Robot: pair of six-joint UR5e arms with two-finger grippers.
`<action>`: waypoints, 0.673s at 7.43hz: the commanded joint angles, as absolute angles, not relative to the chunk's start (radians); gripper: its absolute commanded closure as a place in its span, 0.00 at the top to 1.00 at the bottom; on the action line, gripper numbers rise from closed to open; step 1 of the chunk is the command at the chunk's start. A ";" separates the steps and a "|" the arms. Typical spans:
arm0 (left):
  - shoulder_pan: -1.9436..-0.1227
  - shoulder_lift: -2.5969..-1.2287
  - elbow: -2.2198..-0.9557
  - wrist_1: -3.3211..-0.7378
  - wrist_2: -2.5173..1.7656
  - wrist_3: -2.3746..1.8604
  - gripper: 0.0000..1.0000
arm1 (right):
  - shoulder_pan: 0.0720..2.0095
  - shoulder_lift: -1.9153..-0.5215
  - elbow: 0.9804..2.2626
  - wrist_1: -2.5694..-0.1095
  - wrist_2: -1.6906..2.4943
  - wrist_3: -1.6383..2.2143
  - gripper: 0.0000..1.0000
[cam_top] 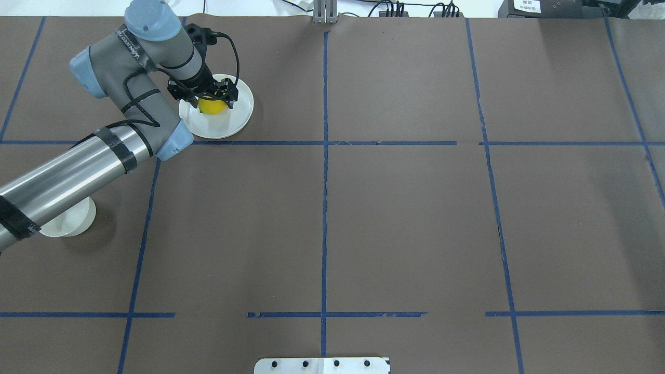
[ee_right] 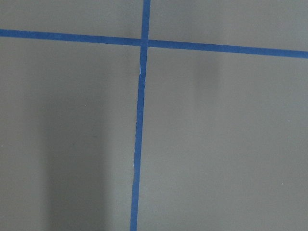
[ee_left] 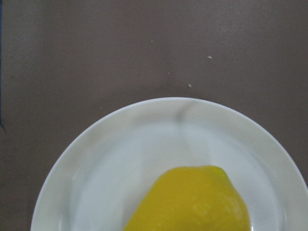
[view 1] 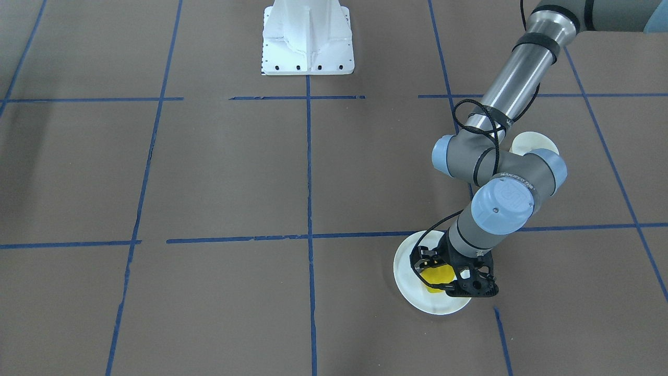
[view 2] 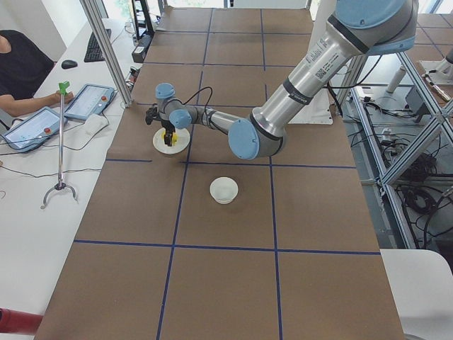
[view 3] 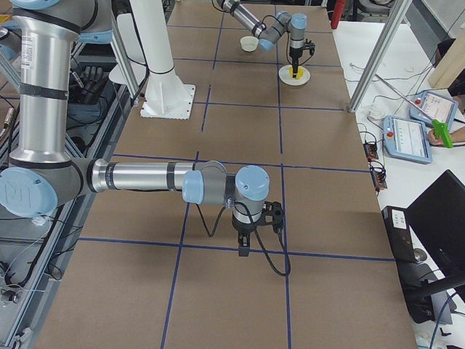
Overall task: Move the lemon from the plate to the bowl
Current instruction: 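Lower the left gripper and close it around the lemon, then lift the lemon off the plate with the left gripper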
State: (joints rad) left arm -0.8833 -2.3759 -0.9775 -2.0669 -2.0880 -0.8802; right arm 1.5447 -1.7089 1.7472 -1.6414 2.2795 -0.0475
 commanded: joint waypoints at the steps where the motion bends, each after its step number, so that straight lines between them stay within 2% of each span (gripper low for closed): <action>1: -0.885 -2.375 -0.979 -2.075 -2.080 -0.871 0.15 | 1.545 -1.709 1.747 -1.641 2.279 -0.048 1.00; 2: -0.891 -2.375 -0.986 -2.089 -2.082 -0.868 0.00 | 1.545 -1.709 1.747 -1.641 2.279 -0.048 1.00; 3: -0.916 -2.362 -1.018 -2.085 -2.091 -0.868 0.00 | 1.545 -1.709 1.747 -1.641 2.279 -0.048 1.00; 5: -0.937 -2.262 -1.191 -2.025 -2.121 -0.868 0.00 | 1.545 -1.709 1.747 -1.641 2.279 -0.048 1.00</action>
